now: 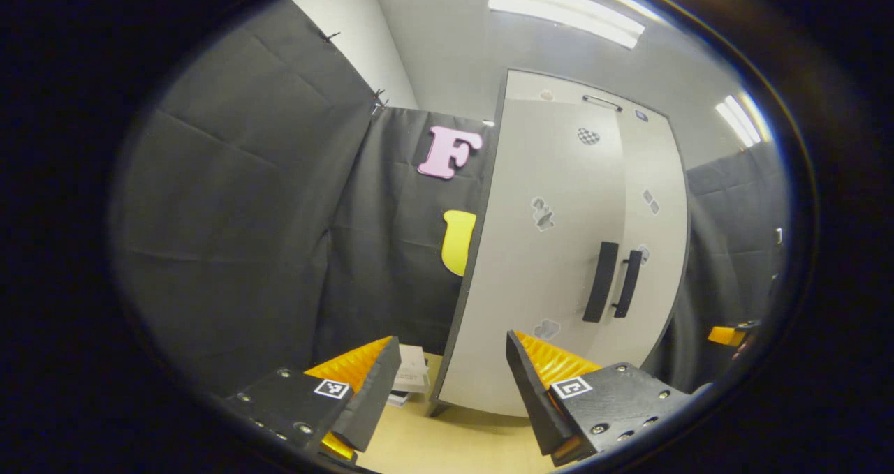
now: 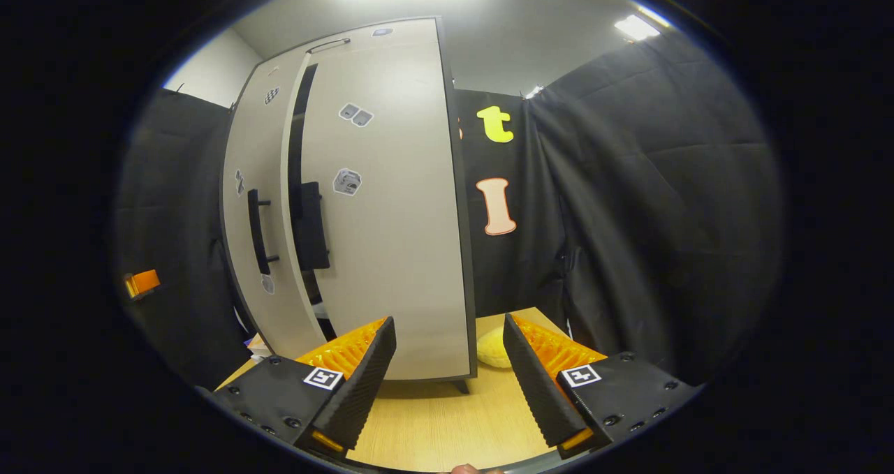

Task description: Grab one shoe with the right hand and put it into the shoe cabinet, grab the other shoe with the left hand and put it into the shoe cabinet; then close the right door with the right hand and the left door with the left hand.

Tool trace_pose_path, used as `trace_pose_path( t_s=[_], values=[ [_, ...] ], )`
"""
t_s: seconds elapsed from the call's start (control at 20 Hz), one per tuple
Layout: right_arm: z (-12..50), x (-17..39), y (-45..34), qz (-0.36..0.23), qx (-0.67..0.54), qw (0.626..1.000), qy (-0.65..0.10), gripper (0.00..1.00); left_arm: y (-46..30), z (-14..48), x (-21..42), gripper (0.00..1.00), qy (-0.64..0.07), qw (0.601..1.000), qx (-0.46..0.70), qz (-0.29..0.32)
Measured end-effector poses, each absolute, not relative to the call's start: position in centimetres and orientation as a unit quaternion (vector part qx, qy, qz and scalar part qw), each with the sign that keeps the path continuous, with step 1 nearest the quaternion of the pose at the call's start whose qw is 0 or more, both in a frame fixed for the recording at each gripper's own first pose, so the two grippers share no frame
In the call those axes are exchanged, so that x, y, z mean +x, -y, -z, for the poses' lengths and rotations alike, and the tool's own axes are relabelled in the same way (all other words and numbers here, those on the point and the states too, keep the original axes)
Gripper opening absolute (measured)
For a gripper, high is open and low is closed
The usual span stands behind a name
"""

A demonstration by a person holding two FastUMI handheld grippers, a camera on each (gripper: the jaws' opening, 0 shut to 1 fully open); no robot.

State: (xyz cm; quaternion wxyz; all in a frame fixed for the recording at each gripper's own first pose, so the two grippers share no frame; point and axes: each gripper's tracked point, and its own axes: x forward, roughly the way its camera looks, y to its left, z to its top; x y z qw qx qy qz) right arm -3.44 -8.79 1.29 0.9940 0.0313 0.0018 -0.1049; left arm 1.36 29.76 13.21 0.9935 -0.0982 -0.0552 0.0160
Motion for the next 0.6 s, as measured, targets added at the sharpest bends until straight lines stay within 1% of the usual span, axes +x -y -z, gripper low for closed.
trace_pose_path(
  t_s=[0.05, 0.1, 0.15, 0.2, 0.25, 0.35, 0.4, 0.55, 0.6],
  values=[
    [-1.3, -3.5, 8.8, 0.107, 0.029, 0.994, -0.003, 0.98, -29.5, -13.1, 1.5, 0.88, 0.053, 0.993, -0.101, -0.012],
    [-1.4, -3.4, 8.8, 0.109, 0.027, 0.994, -0.003, 0.98, -29.5, -12.9, 1.6, 0.92, 0.051, 0.993, -0.101, -0.012],
    [-1.6, -3.3, 8.8, 0.109, 0.027, 0.994, -0.002, 0.98, -29.4, -12.8, 1.7, 0.92, 0.050, 0.994, -0.099, -0.011],
    [-1.7, -3.2, 8.7, 0.109, 0.028, 0.994, -0.001, 0.98, -29.4, -12.8, 1.6, 0.88, 0.050, 0.994, -0.095, -0.011],
    [-1.8, -3.2, 8.6, 0.108, 0.029, 0.994, -0.001, 0.98, -29.3, -12.8, 1.8, 0.92, 0.049, 0.995, -0.091, -0.011],
    [-2.3, -3.2, 8.5, 0.105, 0.029, 0.994, 0.005, 0.98, -29.2, -12.9, 1.8, 0.92, 0.047, 0.995, -0.083, -0.011],
    [-2.4, -3.2, 8.4, 0.105, 0.026, 0.994, 0.010, 0.98, -29.1, -12.9, 1.9, 0.88, 0.047, 0.996, -0.080, -0.010],
    [-2.1, -3.4, 8.5, 0.107, 0.025, 0.994, 0.007, 0.98, -28.7, -12.9, 2.1, 0.88, 0.045, 0.997, -0.069, -0.007],
    [-1.9, -3.6, 8.6, 0.108, 0.029, 0.994, 0.006, 0.92, -28.7, -12.8, 2.0, 0.88, 0.044, 0.997, -0.066, -0.007]
  ],
)
